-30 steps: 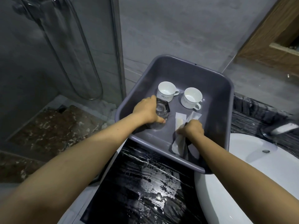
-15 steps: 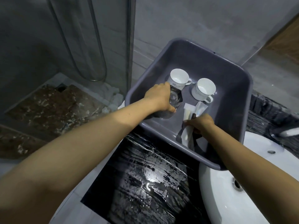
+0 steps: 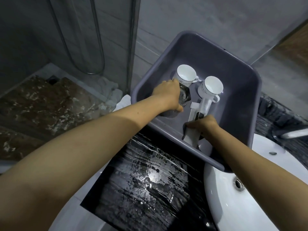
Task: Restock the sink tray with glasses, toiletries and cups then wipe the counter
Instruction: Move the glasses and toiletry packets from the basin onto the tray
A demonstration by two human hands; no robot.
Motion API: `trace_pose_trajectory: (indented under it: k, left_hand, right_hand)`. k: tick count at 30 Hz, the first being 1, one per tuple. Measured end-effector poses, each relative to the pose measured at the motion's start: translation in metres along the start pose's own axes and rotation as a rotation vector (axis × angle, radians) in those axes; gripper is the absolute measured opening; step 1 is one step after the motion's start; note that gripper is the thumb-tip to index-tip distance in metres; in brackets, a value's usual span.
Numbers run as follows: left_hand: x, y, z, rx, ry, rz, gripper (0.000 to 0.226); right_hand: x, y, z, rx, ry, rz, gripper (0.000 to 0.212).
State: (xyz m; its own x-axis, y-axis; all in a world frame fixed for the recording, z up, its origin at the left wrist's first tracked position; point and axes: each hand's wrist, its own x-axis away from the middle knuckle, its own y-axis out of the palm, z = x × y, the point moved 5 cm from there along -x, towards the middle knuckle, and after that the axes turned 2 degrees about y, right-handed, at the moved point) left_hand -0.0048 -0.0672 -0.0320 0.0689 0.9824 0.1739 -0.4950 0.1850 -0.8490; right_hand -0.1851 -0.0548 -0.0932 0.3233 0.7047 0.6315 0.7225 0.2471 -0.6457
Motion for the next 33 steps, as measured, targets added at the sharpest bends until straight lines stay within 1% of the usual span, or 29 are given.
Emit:
trace_pose_trajectory:
  k: [4,7,9,11,15,20,26,29,30,33]
  left_hand:
    - [0.000,0.000,0.000,-0.001,0.004,0.006,0.086]
    - [0.000,0.000,0.000,-0.003,0.003,0.003,0.087]
    - [0.001,-0.001,0.001,-0.006,-0.001,0.004,0.086]
    - [0.001,-0.001,0.001,-0.012,-0.003,0.009,0.083]
    - [0.002,-0.004,0.004,0.001,-0.015,0.014,0.076]
    - [0.006,-0.013,0.009,-0.014,-0.016,0.007,0.075]
    - [0.020,-0.041,0.032,-0.010,0.036,0.061,0.073]
    - [0.027,-0.061,0.051,-0.006,0.081,0.086,0.075]
    - [0.030,-0.068,0.057,0.001,0.094,0.093,0.076]
    - [0.041,-0.084,0.079,0.029,0.143,0.123,0.076]
  right_hand:
    - [0.001,0.004,-0.001,-0.324,-0.011,-0.147,0.030]
    - [0.006,0.001,-0.005,-0.447,-0.082,-0.253,0.021]
    - [0.010,-0.003,-0.007,-0.531,-0.133,-0.289,0.010]
    - [0.015,-0.008,-0.008,-0.580,-0.172,-0.307,0.008]
    - [0.025,-0.023,-0.007,-0.609,-0.220,-0.300,0.008]
    - [0.040,-0.053,-0.015,-0.625,-0.287,-0.258,0.009]
    - [0.073,-0.096,-0.030,-0.667,-0.359,-0.187,0.006]
    - [0.091,-0.117,-0.030,-0.689,-0.372,-0.154,0.018]
    - [0.098,-0.124,-0.028,-0.691,-0.377,-0.141,0.017]
    - [0.118,-0.146,-0.017,-0.687,-0.390,-0.097,0.004]
